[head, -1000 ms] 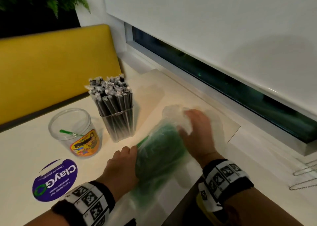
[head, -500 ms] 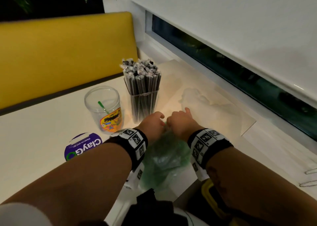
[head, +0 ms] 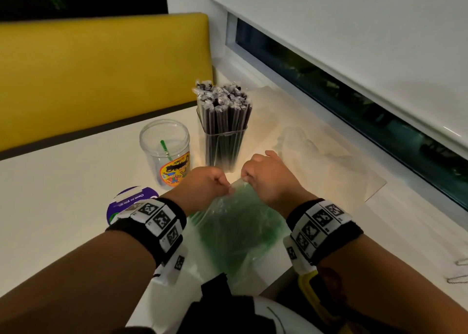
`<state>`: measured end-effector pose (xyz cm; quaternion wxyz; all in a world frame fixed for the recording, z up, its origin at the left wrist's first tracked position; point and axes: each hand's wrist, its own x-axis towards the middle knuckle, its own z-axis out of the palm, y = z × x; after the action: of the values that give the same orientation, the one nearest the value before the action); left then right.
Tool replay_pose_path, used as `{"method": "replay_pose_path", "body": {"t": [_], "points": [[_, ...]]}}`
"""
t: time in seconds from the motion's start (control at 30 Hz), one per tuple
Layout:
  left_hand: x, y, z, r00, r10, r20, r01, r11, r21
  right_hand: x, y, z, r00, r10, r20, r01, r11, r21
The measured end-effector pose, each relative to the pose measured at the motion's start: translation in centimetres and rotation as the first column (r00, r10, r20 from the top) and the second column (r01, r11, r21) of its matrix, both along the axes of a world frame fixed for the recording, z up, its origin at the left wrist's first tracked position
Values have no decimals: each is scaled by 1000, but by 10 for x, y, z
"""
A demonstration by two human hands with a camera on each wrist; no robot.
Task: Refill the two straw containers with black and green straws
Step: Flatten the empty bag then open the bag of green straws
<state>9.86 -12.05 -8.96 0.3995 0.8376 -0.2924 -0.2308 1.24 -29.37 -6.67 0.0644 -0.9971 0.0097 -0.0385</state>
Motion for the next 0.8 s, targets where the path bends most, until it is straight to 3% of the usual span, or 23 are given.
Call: {"method": "replay_pose_path", "body": {"t": [0.27,0.53,0.63,0.73,0.77,0.8], "points": [[20,36,15,992,-114,-59,125,968,218,-1,-20,5,978,-201,60,202,979,-23],[43,66,35,976,-212,-52,213,869,447,-17,-12,5,964,-221,148,229,972,-43],[37,61,41,940,-328,-93,328,792,514,-27,3,17,994,-108,6,106,982,157],[16,39,46,912,-305,-273,387,861,331,-38,25,38,956,57,-289,40,947,320],[7,29,47,900,-339,-274,421,837,350,-40,30,43,936,93,-339,25,944,328],[0,19,46,882,-418,-219,472,767,435,-41,35,46,927,116,-358,16,939,344]]}}
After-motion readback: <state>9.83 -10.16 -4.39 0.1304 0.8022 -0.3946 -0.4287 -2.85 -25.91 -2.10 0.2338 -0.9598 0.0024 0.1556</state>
